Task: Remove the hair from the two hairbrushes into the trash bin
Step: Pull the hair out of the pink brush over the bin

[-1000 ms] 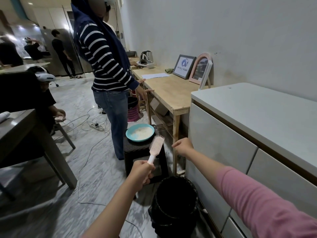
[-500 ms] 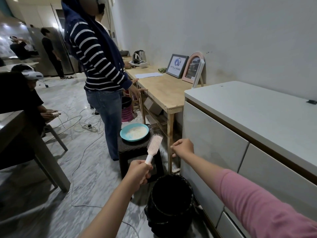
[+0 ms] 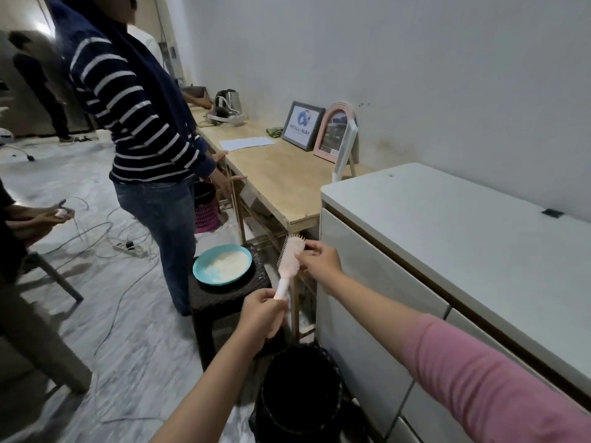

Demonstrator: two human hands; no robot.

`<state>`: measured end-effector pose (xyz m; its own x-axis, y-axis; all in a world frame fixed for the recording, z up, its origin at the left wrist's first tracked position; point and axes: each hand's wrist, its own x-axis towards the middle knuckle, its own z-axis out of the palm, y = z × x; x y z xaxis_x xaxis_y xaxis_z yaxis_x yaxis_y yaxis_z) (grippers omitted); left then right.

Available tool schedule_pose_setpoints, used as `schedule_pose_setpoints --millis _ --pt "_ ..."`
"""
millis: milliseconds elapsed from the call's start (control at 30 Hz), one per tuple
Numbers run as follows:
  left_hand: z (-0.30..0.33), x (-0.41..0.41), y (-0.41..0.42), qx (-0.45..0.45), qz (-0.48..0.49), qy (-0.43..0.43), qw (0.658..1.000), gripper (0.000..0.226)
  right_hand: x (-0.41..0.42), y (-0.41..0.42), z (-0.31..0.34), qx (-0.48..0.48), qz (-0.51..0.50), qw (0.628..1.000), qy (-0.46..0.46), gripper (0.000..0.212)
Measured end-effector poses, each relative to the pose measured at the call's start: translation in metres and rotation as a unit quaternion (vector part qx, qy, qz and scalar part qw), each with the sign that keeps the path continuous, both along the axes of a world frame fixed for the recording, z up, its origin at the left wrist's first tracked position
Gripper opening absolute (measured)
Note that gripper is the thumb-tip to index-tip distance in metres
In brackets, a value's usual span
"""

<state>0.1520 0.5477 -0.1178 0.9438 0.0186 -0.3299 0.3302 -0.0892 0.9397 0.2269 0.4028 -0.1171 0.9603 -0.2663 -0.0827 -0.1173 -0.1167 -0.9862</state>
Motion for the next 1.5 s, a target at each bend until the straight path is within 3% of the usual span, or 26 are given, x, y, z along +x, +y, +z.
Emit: schedule_pose_setpoints --millis 267,400,567,767,1000,1200,1300,1500 --pt "0.132 0.028 -0.072 0.058 -0.115 -0.027 0.991 0.017 0.0 -0.091 0.133 -0.028 -0.081 0.996 0.018 0.039" --pt "0.183 0.032 -0.136 0.108 -0.19 -0.065 0.974 0.022 -0.019 -0.156 0.184 -0.008 -0.153 0.988 0.036 0.037" --pt "0.215 0.017 -0.24 0.139 -0.291 -0.097 0.942 0.013 -0.066 -0.254 0.215 -0.009 -0.259 0.964 0.058 0.038" --pt "0.197 -0.021 -0.355 0.137 -0.398 -0.101 0.902 0.016 -0.137 -0.362 0.207 -0.016 -0.353 0.931 0.094 0.041" --pt "0.157 -0.062 -0.452 0.201 -0.466 -0.111 0.854 0.023 -0.197 -0.442 0.181 -0.037 -0.41 0.896 0.167 0.048" --pt "0.129 -0.068 -0.489 0.24 -0.497 -0.121 0.825 0.022 -0.207 -0.469 0.154 0.017 -0.402 0.895 0.193 0.053" --pt "0.12 -0.067 -0.495 0.244 -0.497 -0.156 0.818 0.039 -0.205 -0.471 0.15 0.037 -0.4 0.896 0.191 0.052" --pt "0.118 -0.069 -0.504 0.254 -0.486 -0.164 0.82 0.042 -0.203 -0.474 0.142 0.049 -0.402 0.894 0.192 0.054"
